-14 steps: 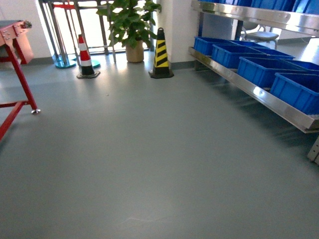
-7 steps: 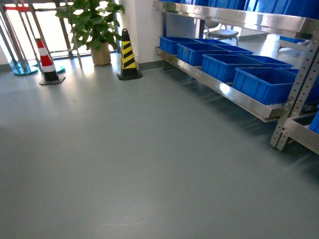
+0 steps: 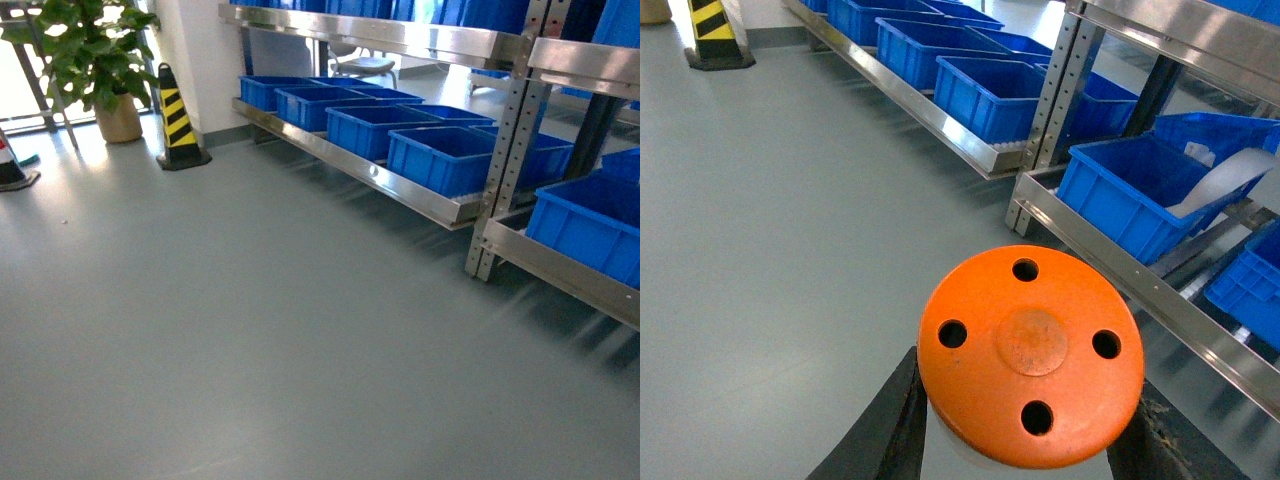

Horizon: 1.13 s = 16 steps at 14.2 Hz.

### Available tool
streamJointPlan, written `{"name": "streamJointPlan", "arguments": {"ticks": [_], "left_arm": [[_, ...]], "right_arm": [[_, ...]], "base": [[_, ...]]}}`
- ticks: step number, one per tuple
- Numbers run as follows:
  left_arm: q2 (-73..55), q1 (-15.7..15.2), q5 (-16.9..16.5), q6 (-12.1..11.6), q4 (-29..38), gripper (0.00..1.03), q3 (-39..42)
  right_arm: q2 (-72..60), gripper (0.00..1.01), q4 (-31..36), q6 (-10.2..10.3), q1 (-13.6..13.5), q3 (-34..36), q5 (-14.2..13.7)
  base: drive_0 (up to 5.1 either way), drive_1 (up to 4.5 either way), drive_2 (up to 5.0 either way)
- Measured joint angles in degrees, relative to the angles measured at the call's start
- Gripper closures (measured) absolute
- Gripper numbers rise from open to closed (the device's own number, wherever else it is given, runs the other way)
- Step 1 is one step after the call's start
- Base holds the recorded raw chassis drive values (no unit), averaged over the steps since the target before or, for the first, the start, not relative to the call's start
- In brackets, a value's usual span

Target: Sort blue parts and orange caps into right shelf containers

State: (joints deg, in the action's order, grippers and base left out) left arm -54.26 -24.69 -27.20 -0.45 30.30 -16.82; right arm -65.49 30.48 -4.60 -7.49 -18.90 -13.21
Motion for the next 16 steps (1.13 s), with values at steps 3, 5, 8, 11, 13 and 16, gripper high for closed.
{"name": "streamJointPlan", "arguments": {"ticks": [3, 5, 8, 11, 13, 16], "left_arm": [[0.00, -0.11, 0.13, 0.00, 0.00, 0.59, 0.00], [0.00, -0.11, 0.15, 0.02, 0.00, 0.59, 0.00], [0.00, -0.11, 0.13, 0.00, -0.02, 0.59, 0.00], [0.00, -0.11, 0.13, 0.02, 0.00, 0.59, 0.00], [0.00, -0.11, 0.15, 0.00, -0.02, 0.59, 0.00], [0.00, -0.09, 0.11, 0.00, -0.02, 0.59, 0.00]], "right_arm": [[0.00, 0.60, 0.00, 0.00, -0.02, 0.00, 0.13], [0.00, 0.60, 0.00, 0.00, -0.02, 0.00, 0.13], [0.00, 0.60, 0.00, 0.00, -0.02, 0.00, 0.13], [0.00, 0.60, 0.00, 0.00, -0.02, 0.00, 0.13], [0.00, 0.60, 0.00, 0.00, -0.02, 0.00, 0.15], [0.00, 0.60, 0.00, 0.00, -0.02, 0.00, 0.11]], "base": [[-1.7, -1.66, -1.7], [-1.7, -1.66, -1.7], [-1.7, -1.66, -1.7], [-1.7, -1.66, -1.7], [-1.7, -1.66, -1.7], [-1.6, -1.61, -1.6]]}}
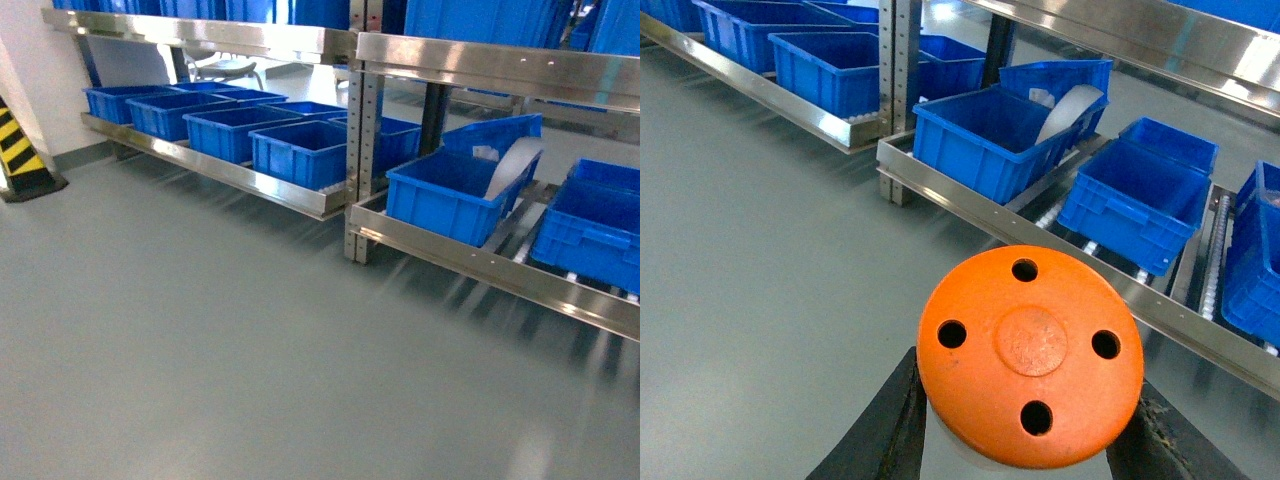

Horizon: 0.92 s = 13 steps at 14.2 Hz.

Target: Sort blue parts and orange caps into right shelf containers

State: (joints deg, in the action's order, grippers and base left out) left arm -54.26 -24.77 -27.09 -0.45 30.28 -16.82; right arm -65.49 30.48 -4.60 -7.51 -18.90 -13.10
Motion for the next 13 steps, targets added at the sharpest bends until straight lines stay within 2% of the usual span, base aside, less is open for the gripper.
{"name": "streamJointPlan", "arguments": {"ticks": [13], "left_arm": [[0.00, -0.02, 0.04, 0.02, 0.02, 0.59, 0.00]], "right_arm": [[0.00, 0.60, 0.00, 0.00, 0.00, 0.00, -0.04]], "base": [[-1.6, -1.62, -1.6]]}}
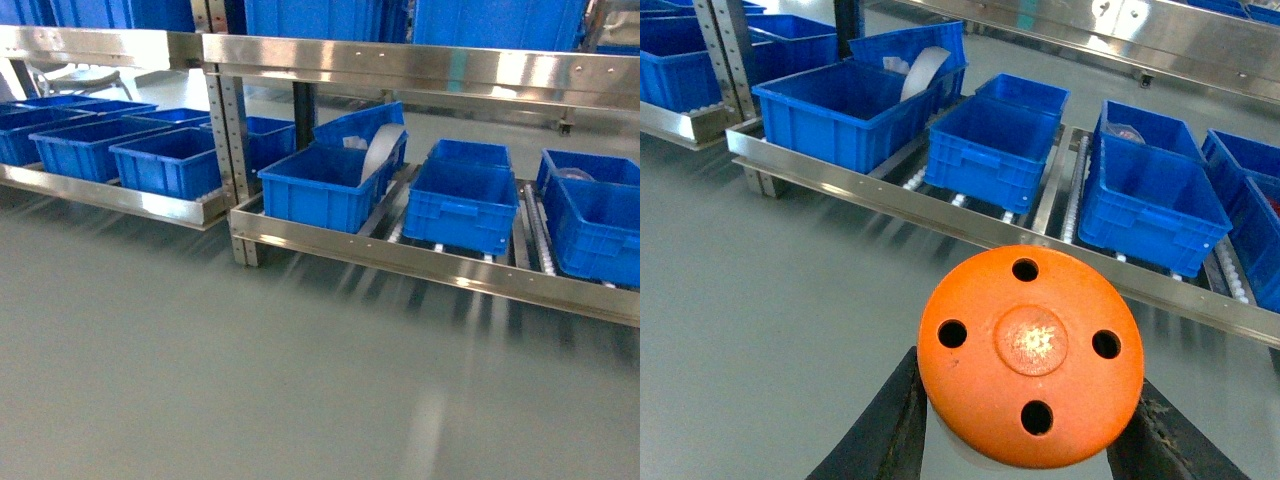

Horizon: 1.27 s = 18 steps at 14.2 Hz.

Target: Sort blue parts and orange caps into right shelf containers

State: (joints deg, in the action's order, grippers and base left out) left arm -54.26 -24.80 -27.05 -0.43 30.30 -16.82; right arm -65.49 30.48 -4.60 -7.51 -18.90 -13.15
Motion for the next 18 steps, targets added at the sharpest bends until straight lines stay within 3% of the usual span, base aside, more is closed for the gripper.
{"name": "streamJointPlan", "arguments": {"ticks": [18], "left_arm": [[0.00, 0.26, -0.42, -0.02, 0.09, 0.59, 0.00]], "right_arm": [[0.00, 0.60, -0.04, 0.00, 0.02, 0.00, -0.11]], "base": [[-1.5, -1.46, -1.5]]}}
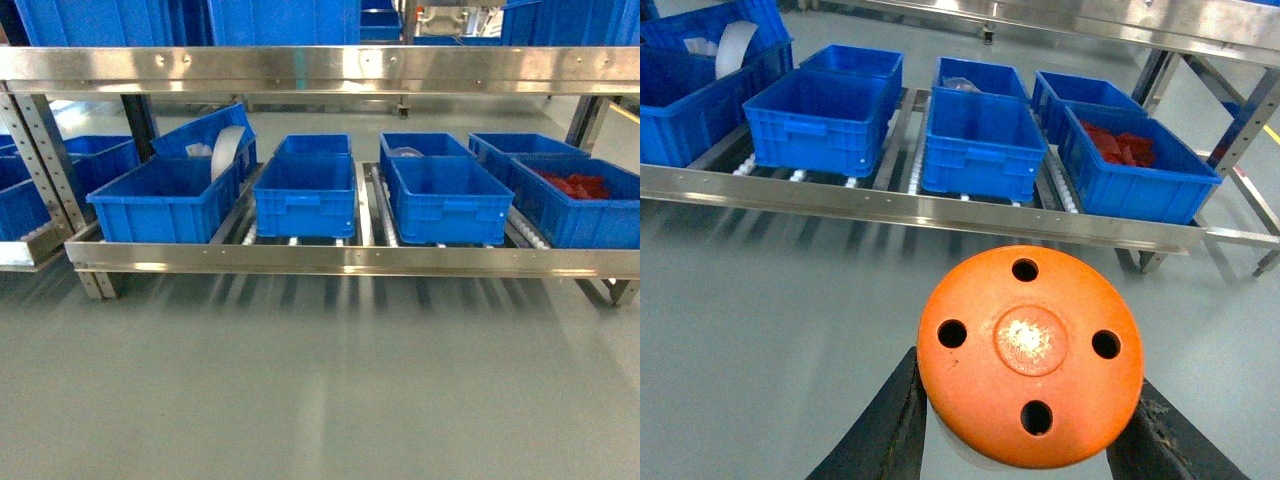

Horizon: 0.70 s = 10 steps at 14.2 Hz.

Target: Sort blue parts and orange caps into right shelf containers

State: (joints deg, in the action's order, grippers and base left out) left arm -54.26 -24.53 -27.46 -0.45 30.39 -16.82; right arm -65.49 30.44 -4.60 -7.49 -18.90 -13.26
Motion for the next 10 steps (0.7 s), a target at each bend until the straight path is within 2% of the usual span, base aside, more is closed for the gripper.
{"name": "streamJointPlan", "arguments": {"ticks": [10], "left_arm": [[0.00, -0.24, 0.37, 0.00, -0.09, 0.59, 0.00]], "right_arm": [[0.00, 0.60, 0.04, 0.00, 0.00, 0.00, 0.02]], "base": [[0.0, 0.00, 0.0]]}}
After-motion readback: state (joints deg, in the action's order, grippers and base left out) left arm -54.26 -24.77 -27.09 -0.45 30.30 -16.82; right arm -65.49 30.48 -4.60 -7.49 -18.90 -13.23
